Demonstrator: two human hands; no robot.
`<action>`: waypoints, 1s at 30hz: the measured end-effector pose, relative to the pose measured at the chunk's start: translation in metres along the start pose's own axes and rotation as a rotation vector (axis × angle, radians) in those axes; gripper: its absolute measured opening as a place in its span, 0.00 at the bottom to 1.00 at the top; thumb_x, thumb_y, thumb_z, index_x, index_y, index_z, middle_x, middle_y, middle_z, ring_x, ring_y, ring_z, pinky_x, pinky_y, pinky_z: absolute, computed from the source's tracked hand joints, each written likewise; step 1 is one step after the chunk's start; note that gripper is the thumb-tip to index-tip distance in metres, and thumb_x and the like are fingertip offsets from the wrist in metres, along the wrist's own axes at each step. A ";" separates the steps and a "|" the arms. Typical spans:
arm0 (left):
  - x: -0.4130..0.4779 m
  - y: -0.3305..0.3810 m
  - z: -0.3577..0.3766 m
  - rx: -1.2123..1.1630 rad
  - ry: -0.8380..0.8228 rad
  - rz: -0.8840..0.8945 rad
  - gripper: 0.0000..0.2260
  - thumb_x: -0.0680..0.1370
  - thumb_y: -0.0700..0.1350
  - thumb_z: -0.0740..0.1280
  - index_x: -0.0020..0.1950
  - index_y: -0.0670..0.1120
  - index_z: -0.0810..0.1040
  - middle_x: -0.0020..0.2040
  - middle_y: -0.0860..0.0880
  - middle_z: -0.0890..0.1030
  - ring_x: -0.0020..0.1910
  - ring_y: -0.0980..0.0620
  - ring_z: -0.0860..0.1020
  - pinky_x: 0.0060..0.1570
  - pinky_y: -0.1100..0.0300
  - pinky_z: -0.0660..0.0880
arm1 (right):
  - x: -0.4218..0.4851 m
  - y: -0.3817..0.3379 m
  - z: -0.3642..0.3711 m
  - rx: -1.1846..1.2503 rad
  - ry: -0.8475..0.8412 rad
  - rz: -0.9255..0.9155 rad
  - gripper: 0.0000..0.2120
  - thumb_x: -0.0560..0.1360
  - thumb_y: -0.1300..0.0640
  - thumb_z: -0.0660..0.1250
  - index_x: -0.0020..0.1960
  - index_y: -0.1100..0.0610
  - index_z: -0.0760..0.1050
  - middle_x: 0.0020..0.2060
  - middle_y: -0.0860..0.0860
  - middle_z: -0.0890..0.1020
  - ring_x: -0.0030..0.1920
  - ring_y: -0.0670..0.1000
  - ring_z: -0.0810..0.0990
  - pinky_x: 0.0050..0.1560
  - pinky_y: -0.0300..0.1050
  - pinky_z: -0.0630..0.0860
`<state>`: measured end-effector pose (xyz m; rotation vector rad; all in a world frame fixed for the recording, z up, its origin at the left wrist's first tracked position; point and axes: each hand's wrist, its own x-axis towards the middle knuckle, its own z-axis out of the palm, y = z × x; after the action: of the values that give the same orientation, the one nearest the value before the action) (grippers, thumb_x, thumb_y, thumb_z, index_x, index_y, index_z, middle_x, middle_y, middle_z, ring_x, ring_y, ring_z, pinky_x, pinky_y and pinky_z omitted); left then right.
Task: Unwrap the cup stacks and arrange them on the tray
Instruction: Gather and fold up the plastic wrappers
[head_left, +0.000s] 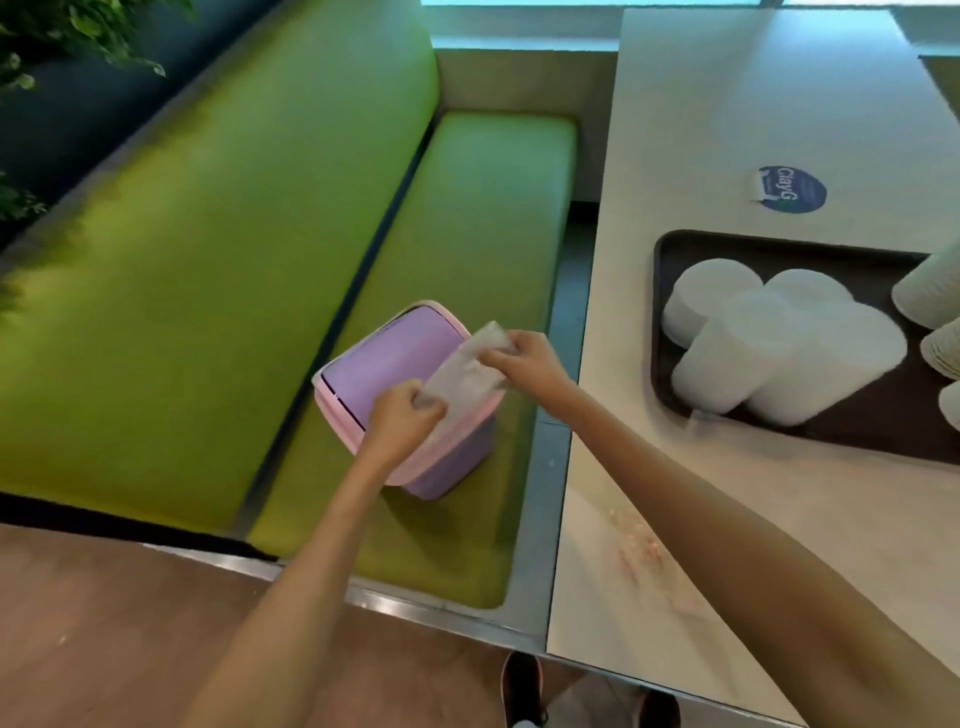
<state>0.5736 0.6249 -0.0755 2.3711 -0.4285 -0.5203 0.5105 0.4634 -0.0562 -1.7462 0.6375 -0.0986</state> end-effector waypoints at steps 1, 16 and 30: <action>0.007 -0.004 -0.002 0.039 0.020 -0.014 0.12 0.73 0.41 0.66 0.32 0.45 0.66 0.29 0.49 0.67 0.32 0.48 0.65 0.31 0.56 0.61 | 0.004 0.000 0.006 -0.010 -0.004 0.008 0.14 0.74 0.62 0.68 0.32 0.55 0.70 0.26 0.47 0.69 0.28 0.44 0.68 0.30 0.34 0.69; 0.039 -0.030 0.008 0.354 -0.039 0.074 0.06 0.77 0.44 0.63 0.48 0.42 0.74 0.48 0.41 0.81 0.48 0.39 0.77 0.37 0.54 0.67 | 0.050 0.022 0.069 -0.581 -0.277 -0.088 0.06 0.74 0.61 0.63 0.38 0.58 0.70 0.37 0.53 0.78 0.40 0.54 0.75 0.36 0.44 0.64; 0.053 -0.032 0.017 0.330 -0.016 -0.145 0.18 0.79 0.41 0.60 0.68 0.38 0.63 0.66 0.35 0.69 0.62 0.35 0.71 0.56 0.46 0.69 | 0.071 0.033 0.093 -0.727 -0.324 -0.102 0.48 0.71 0.60 0.70 0.79 0.57 0.40 0.63 0.63 0.74 0.54 0.64 0.78 0.51 0.57 0.77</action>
<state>0.6167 0.6170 -0.1221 2.7326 -0.3751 -0.5708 0.5951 0.5070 -0.1318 -2.4235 0.3568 0.3856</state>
